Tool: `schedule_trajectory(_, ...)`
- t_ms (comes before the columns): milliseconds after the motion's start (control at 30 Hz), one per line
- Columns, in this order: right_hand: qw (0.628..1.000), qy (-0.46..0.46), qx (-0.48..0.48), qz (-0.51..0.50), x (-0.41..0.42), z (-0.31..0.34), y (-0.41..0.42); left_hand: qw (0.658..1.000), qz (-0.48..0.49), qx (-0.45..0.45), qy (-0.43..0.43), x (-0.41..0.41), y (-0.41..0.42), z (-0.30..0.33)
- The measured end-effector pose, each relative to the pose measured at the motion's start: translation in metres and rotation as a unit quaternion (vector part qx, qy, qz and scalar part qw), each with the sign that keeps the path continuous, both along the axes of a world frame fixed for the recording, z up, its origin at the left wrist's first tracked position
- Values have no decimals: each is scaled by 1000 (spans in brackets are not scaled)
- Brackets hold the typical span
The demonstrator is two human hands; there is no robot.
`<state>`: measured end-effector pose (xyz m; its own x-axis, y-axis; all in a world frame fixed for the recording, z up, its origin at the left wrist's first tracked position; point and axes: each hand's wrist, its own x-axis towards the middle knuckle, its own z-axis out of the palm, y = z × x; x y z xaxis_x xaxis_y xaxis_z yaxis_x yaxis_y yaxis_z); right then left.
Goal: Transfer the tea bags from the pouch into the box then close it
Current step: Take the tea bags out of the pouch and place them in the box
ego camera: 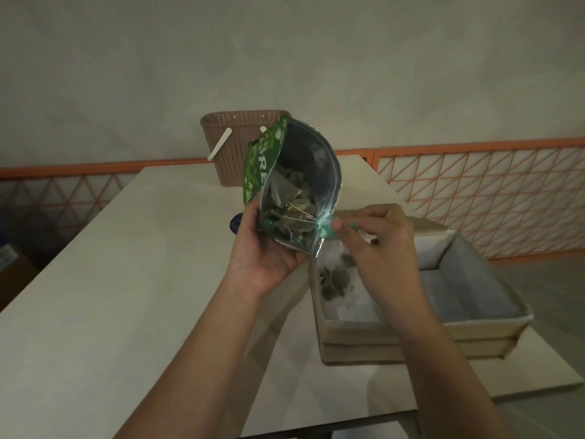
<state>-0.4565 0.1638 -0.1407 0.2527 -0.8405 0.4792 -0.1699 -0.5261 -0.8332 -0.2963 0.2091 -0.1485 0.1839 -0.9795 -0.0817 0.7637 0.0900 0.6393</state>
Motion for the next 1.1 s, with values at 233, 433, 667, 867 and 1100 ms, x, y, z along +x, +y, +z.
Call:
schedule_trajectory(233,973,-33,169,150,-16,9,-7,1000,-4,-10,2,-1,-1,-4)
schedule_trajectory(433,964,29,132,230,-25,11,-7,1000,7,-4,9,0,-2,-5)
schedule_trajectory(667,953,73,133,262,-30,15,-7,1000,5,-11,22,1,0,-5)
schedule_trajectory(867,968,54,104,221,-29,16,1,1000,9,3,17,2,-1,-8)
schedule_trajectory(1100,972,14,110,208,-24,9,0,1000,10,8,22,2,2,-7)
